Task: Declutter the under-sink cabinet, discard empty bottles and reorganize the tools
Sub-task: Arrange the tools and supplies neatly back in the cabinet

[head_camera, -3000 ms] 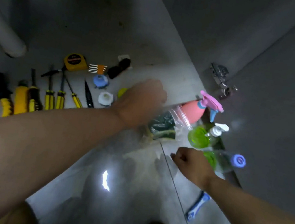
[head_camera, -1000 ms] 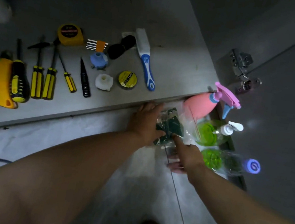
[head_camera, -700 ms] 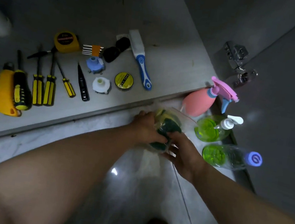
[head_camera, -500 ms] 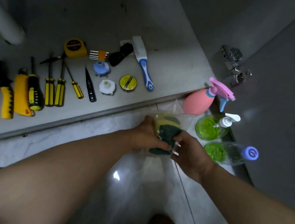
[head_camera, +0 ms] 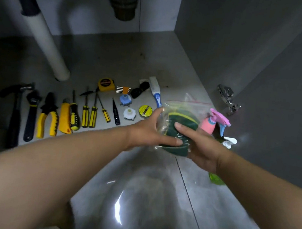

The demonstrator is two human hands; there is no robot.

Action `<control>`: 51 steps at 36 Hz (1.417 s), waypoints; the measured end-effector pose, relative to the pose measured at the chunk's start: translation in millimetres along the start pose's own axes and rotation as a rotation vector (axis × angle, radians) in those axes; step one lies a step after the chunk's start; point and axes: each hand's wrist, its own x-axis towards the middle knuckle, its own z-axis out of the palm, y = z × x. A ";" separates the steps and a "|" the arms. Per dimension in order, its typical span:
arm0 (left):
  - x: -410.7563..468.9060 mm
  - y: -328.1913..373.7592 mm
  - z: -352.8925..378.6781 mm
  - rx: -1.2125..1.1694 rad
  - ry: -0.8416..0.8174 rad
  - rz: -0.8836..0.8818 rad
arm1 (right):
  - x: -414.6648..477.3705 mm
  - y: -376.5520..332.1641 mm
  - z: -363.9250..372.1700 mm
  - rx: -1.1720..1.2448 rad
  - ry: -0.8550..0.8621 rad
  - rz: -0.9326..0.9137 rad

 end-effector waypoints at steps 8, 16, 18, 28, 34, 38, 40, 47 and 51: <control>27.4 23.0 -61.8 0.381 0.075 -0.020 | 34.8 -57.8 -5.6 0.074 0.290 -0.080; 95.4 -4.1 -71.1 1.134 0.138 0.066 | 77.2 -48.0 -20.8 0.235 0.478 -0.102; 111.1 -7.4 -69.1 1.185 0.139 0.069 | 85.8 -47.1 -24.3 0.244 0.488 -0.112; 122.0 -22.5 -64.3 1.252 0.186 0.131 | 108.9 -33.8 -28.0 0.216 0.509 -0.118; 114.8 -23.9 -61.1 1.233 0.234 0.132 | 112.9 -33.7 -21.0 0.158 0.504 -0.112; 111.6 -25.1 -65.7 1.255 0.220 0.136 | 115.0 -35.4 -18.3 0.147 0.495 -0.082; 108.3 -26.4 -68.7 1.273 0.228 0.140 | 116.0 -34.9 -18.4 0.143 0.495 -0.073; 102.7 -36.6 -72.7 1.298 0.293 0.139 | 125.9 -42.5 -24.5 0.066 0.532 -0.078; 103.2 -39.5 -72.9 1.292 0.296 0.094 | 134.3 -60.6 -30.1 0.018 0.577 -0.064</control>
